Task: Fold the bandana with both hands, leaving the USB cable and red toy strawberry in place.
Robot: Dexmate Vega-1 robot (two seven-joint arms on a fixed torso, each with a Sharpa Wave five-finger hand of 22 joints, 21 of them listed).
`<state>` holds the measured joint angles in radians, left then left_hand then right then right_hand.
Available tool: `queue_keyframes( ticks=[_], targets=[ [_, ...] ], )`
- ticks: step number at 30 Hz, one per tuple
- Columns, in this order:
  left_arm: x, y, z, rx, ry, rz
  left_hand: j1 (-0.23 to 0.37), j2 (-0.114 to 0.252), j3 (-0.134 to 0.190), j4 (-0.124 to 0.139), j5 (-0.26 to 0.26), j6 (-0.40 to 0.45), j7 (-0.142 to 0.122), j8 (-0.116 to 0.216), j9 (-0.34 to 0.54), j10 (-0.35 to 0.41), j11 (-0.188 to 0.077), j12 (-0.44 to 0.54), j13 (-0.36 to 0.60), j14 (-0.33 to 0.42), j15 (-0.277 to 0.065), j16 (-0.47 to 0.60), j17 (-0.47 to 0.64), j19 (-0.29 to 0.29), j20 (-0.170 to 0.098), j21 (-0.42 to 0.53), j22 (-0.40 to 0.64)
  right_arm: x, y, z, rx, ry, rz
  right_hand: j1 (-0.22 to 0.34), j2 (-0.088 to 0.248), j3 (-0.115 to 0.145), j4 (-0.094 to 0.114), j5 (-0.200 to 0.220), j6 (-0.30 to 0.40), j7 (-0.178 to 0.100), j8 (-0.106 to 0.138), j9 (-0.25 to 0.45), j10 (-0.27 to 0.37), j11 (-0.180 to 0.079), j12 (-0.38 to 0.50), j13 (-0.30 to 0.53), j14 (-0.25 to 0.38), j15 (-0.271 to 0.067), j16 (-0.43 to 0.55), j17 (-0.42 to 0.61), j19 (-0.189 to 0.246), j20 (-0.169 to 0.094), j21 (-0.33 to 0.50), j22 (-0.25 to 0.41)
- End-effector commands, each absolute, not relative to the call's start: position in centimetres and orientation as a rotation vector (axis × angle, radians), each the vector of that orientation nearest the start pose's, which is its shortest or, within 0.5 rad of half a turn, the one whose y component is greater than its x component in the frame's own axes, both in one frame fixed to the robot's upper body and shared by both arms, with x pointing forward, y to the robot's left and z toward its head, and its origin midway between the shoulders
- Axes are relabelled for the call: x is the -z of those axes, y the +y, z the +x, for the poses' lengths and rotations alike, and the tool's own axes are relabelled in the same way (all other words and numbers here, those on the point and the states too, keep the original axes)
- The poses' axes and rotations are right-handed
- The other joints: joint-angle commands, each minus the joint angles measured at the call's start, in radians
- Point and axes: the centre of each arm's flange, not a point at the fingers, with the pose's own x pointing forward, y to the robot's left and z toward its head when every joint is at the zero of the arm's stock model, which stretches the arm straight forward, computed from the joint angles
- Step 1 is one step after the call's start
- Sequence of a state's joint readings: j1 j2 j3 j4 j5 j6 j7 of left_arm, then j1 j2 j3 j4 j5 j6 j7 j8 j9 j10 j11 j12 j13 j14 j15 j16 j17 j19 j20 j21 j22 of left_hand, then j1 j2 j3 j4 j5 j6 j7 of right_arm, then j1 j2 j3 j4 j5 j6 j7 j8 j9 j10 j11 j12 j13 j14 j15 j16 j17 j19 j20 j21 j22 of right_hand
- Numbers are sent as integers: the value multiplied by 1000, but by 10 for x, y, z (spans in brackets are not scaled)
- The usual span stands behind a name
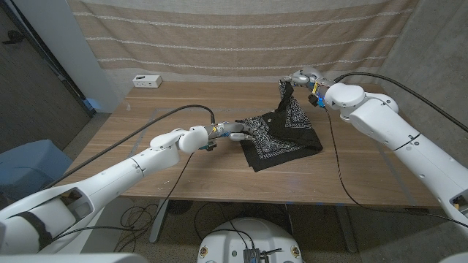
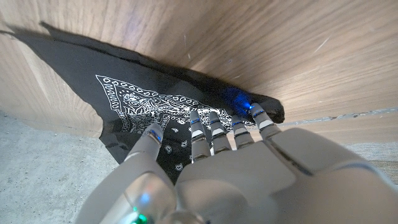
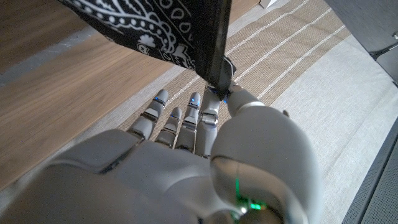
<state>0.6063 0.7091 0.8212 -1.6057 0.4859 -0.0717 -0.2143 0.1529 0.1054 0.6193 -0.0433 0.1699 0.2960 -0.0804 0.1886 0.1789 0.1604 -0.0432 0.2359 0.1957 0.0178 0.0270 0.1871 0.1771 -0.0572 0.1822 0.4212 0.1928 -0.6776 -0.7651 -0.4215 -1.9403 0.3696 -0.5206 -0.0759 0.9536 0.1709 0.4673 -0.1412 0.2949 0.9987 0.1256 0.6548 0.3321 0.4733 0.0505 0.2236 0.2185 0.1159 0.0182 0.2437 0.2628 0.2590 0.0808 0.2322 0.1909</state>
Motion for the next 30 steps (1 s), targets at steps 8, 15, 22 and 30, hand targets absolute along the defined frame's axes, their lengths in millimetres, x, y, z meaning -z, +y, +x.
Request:
queue_keyframes(
  ticks=[8,15,22,30],
  targets=[
    [31,131,616,474,-637,1504,-12,-1,-2,-5,4,-3,-2,-2,4,0,-4,-6,2,-2,-2,2,1,4,2,0,5,-120,-197,575,-436,-423,-552,11,-5,17,1,0,14,2,6,-4,3,-2,0,3,6,8,-2,4,15,-3,10,2],
    [31,131,616,473,-637,1502,-13,-1,-2,-5,4,-3,-2,-2,4,1,-4,-6,2,-3,-2,2,2,4,1,-1,5,-115,-183,586,-495,-374,-557,10,-5,20,4,1,15,2,4,-10,2,-5,0,3,8,8,-3,5,16,-3,11,2],
    [32,132,617,470,-634,1500,-15,-1,-2,-5,4,-3,-1,-2,4,3,-4,-6,2,-3,-2,2,2,5,1,-1,5,-109,-171,596,-547,-335,-559,11,-5,24,5,2,16,6,1,-17,-1,0,0,3,5,11,-7,6,19,-3,13,2],
    [32,133,617,468,-635,1496,-15,-1,-2,-5,5,-5,-1,-2,4,2,-3,-7,3,-5,-2,1,2,4,0,-3,5,-105,-163,604,-529,-334,-538,15,1,24,7,-1,11,11,-5,-27,-3,0,1,3,12,10,-3,10,27,-4,17,2]
  ],
)
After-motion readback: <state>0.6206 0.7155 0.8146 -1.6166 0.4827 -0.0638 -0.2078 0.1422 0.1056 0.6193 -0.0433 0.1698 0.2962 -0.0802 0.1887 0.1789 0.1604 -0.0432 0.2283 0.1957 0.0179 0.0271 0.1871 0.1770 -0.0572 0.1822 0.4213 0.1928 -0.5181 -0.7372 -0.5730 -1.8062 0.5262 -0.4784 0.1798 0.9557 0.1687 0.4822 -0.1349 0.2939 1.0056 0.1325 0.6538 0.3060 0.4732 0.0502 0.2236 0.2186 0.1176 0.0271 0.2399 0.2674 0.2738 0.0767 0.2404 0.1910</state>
